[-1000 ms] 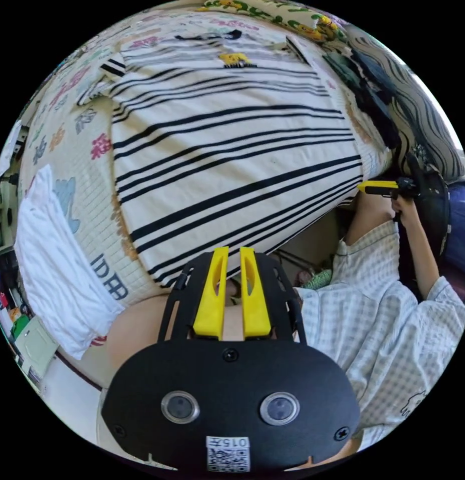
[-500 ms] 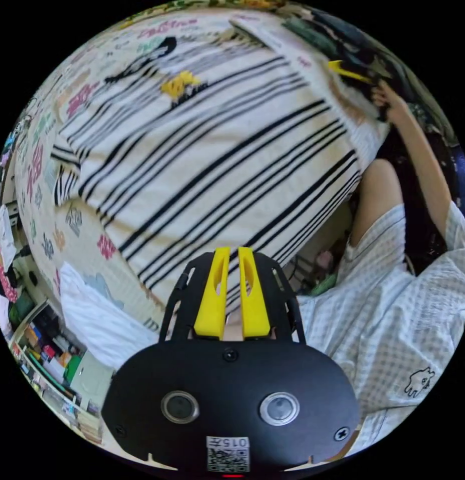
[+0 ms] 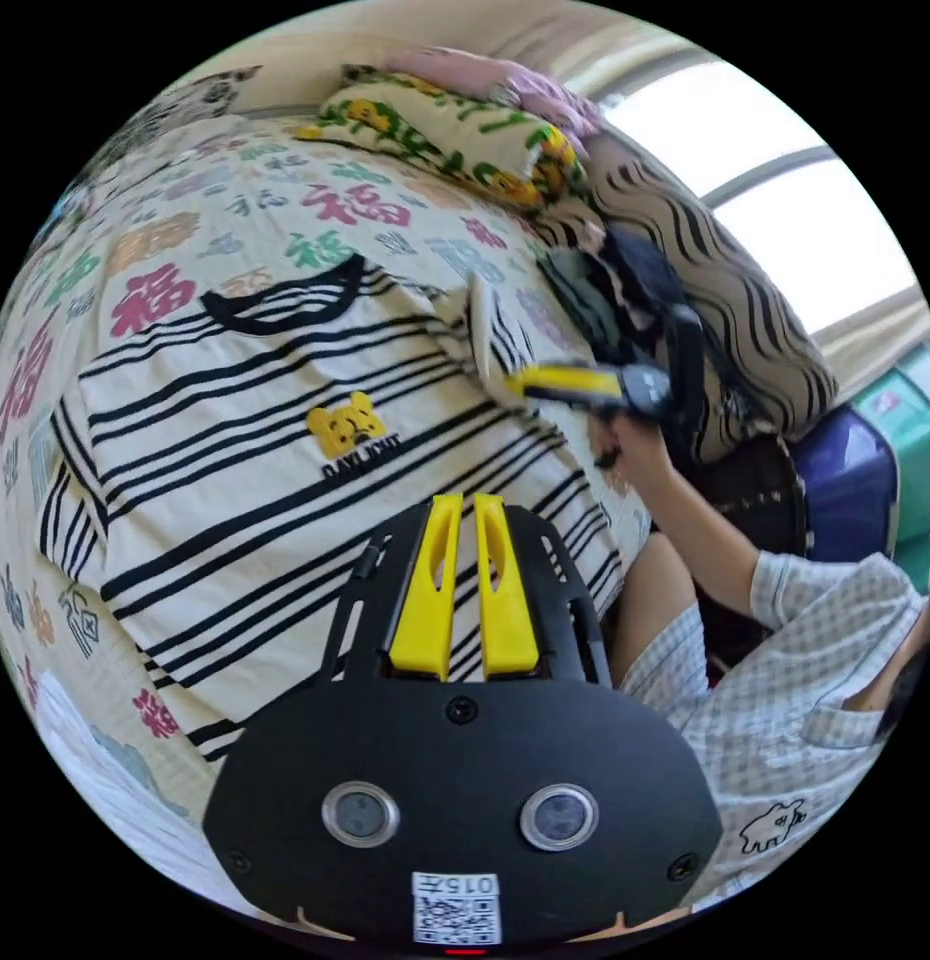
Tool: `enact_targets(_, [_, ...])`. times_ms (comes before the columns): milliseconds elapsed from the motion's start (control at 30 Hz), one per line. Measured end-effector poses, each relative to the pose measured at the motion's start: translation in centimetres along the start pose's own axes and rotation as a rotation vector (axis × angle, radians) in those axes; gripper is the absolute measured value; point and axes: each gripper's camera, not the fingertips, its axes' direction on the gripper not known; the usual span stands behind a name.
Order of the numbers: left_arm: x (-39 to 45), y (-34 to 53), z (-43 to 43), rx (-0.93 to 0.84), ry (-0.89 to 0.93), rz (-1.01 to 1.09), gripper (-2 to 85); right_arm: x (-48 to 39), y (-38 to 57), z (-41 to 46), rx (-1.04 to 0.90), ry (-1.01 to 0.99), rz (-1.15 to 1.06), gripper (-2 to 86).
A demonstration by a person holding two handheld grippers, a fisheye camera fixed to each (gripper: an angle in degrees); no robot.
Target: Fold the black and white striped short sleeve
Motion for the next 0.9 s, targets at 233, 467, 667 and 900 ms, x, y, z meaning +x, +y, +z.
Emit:
enact_targets(233, [-7.9,2.5,-1.7,0.179,0.097,-0.189,3.3,-12.3,6.3,2.5,-0.083,0.151,-0.376,-0.5])
enact_targets(467, [-2.7,-9.0,1.0,0.062,-0.053,0.220,12.8,-6.9,10.1,0.0,-0.041,0.280,-0.051,-1.0])
enact_targets(667, [1.5,-19.8,11.4,-0.316,-0.234,0.436,10.9,-4.7,12.8,-2.1,-0.024,0.154,0.076,-1.0])
enact_targets(900, [-0.4,-17.9,12.9,-0.418,-0.155,0.523,0.7,-3.0,14.7,-3.8,-0.014,0.101,0.138,-1.0])
